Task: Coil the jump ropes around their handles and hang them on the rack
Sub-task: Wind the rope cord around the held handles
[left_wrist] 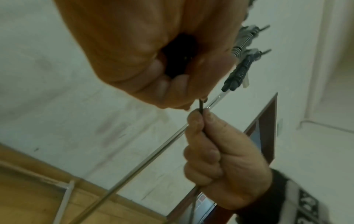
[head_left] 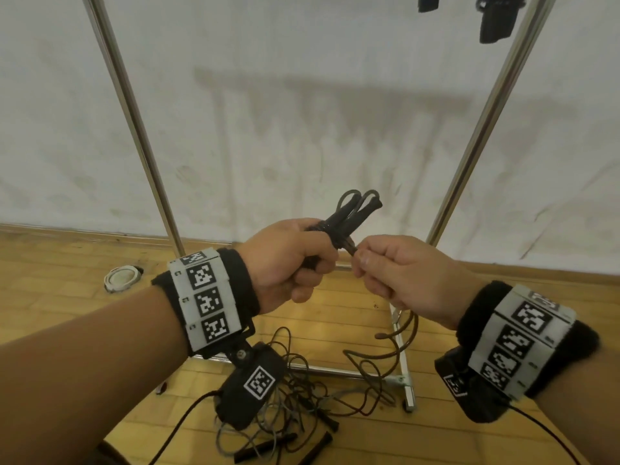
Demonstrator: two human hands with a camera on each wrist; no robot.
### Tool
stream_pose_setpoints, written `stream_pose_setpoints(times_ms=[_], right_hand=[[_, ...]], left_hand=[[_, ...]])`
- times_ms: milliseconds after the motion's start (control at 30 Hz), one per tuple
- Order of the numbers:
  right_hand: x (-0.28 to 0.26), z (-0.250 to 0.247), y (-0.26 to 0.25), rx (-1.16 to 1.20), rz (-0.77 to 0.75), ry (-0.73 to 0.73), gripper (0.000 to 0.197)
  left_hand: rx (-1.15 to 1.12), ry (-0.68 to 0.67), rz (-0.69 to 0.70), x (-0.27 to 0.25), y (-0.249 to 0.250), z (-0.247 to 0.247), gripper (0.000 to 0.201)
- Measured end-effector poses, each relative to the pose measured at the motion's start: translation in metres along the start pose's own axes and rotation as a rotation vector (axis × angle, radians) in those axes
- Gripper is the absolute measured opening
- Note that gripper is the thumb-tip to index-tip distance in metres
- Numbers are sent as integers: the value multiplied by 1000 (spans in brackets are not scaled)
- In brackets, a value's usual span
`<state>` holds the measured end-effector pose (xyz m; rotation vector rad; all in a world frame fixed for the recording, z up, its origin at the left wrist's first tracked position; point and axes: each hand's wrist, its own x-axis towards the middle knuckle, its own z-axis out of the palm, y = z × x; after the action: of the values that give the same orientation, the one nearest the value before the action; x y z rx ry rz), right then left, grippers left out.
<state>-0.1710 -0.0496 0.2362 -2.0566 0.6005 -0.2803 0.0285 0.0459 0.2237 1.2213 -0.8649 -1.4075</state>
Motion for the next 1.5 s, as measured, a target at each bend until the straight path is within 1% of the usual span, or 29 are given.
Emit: stream_pose_setpoints(times_ms=[67, 100, 167, 233, 300, 367, 400, 467, 500, 567, 600, 633, 700, 767, 833, 900, 967, 1033, 1100, 1167, 1200, 1233, 1267, 1333, 1367, 1433, 1467, 1500], right_hand=[[2, -1, 5, 45, 29, -56, 30], [4, -3, 7, 64, 44, -84, 29], [5, -10, 13, 60, 69, -127, 27], [6, -19, 17, -66, 84, -154, 21], [7, -26, 19, -284, 117, -210, 11], [8, -25, 18, -472, 177, -299, 7], [8, -23, 16, -542, 206, -335, 10], [10, -16, 9, -670, 219, -378, 21], [11, -11, 4, -739, 191, -376, 23], [13, -1, -6, -863, 89, -329, 30], [13, 5, -10, -902, 41, -299, 34], [12, 10, -13, -919, 11, -267, 36], [12, 17, -15, -894, 3, -185, 35], [13, 20, -11, -802, 48, -97, 36], [13, 19, -4, -647, 137, -90, 36], [11, 18, 2, -503, 190, -130, 34], [9, 17, 7, -373, 206, -163, 32], [9, 13, 12, -235, 212, -192, 31], [9, 10, 15, -172, 210, -229, 30], [10, 8, 20, -183, 217, -235, 30], [10, 5, 22, -216, 219, -231, 30], [10, 2, 23, -264, 220, -234, 29], [10, -2, 24, -344, 212, -248, 25], [13, -10, 24, -557, 175, -266, 11], [14, -11, 21, -642, 162, -248, 10], [17, -10, 14, -758, 112, -192, 16], [17, -7, 10, -841, 65, -171, 20], [17, -3, 5, -932, 20, -158, 23]], left_hand=[[-87, -73, -1, -2, 1, 1, 28], [-77, -89, 9, -3, 3, 1, 24], [33, -103, 46, -5, 5, 2, 28], [176, -156, 45, -7, 4, 2, 23], [414, -270, -51, -11, -1, 5, 19], [773, -358, -179, -13, -10, 15, 17], [963, -378, -220, -13, -15, 23, 16], [1263, -358, -267, -10, -27, 36, 21], [1355, -328, -285, -8, -32, 41, 26], [1449, -234, -294, 0, -40, 41, 39], [1448, -172, -287, 4, -40, 39, 39], [1395, -102, -283, 9, -39, 34, 35], [1143, 39, -267, 18, -34, 20, 26], [870, 162, -198, 25, -28, 6, 19], [636, 207, -114, 26, -24, -4, 14], [462, 152, -65, 25, -23, -9, 18], [306, 76, -41, 22, -22, -12, 26], [155, 17, -31, 20, -18, -13, 28], [105, -37, -2, 17, -13, -12, 26], [156, -127, 50, 14, -11, -9, 22], [205, -191, 55, 11, -12, -7, 18], [288, -262, 32, 8, -12, -4, 11], [407, -326, -15, 6, -13, -1, 6], [758, -382, -122, 2, -19, 8, 2], [974, -376, -148, 2, -23, 14, 9], [1352, -321, -139, 4, -30, 22, 23], [1466, -282, -124, 6, -32, 24, 28], [1526, -240, -119, 8, -33, 25, 31]])
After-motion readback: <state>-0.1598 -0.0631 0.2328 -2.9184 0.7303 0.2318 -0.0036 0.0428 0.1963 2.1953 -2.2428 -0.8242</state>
